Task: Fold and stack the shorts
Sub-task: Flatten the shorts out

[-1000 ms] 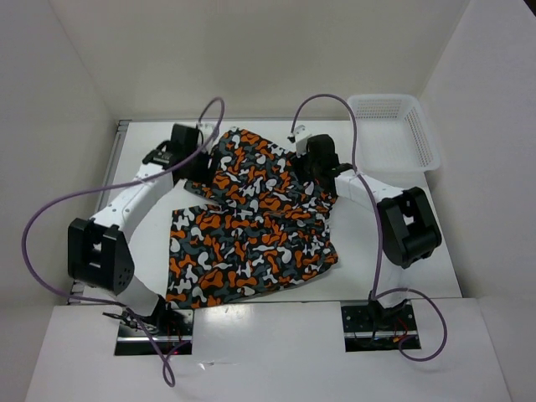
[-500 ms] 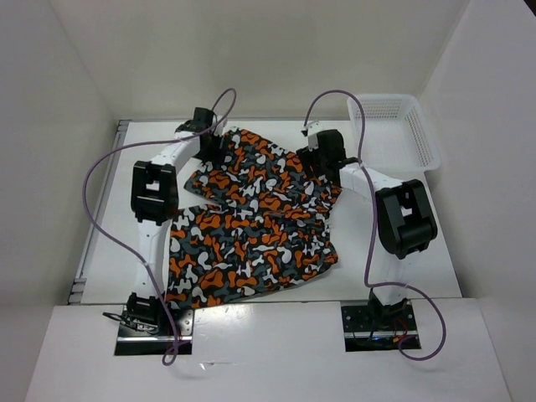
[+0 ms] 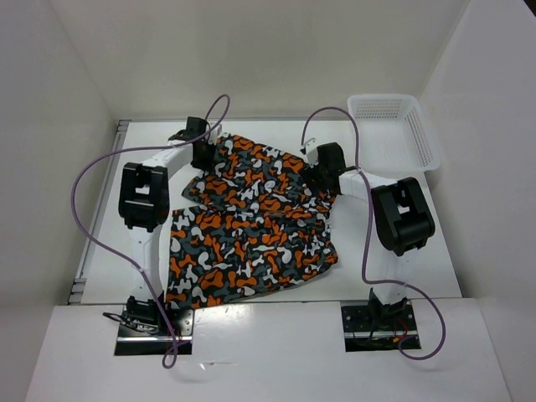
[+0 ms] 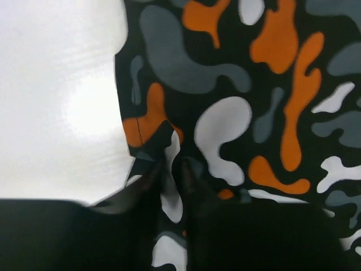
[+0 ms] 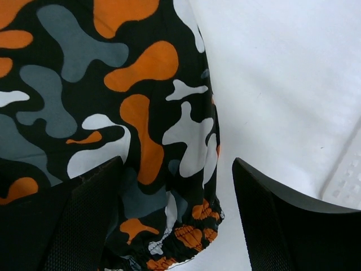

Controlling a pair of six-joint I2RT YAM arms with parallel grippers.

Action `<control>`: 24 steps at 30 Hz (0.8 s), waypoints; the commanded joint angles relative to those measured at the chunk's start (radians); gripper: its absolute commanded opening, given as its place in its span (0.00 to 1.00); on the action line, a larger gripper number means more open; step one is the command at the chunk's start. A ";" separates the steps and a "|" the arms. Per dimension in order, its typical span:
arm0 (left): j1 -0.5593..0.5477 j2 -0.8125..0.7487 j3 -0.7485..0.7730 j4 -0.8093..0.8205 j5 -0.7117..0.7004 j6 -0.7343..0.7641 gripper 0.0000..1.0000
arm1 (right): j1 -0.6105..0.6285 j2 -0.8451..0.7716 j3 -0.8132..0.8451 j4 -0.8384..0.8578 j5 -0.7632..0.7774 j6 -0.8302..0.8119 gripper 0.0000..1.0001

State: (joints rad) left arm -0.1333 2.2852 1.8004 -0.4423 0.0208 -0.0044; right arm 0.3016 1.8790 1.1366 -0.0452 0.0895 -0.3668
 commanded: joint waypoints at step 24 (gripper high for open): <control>0.081 -0.127 0.103 -0.148 0.160 0.004 0.97 | 0.110 0.052 0.003 -0.002 -0.025 -0.449 0.00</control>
State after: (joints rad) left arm -0.0669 2.0895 1.7607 -0.7052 0.1665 -0.0032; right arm 0.3950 1.9236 1.1393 -0.0532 0.0513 -0.7292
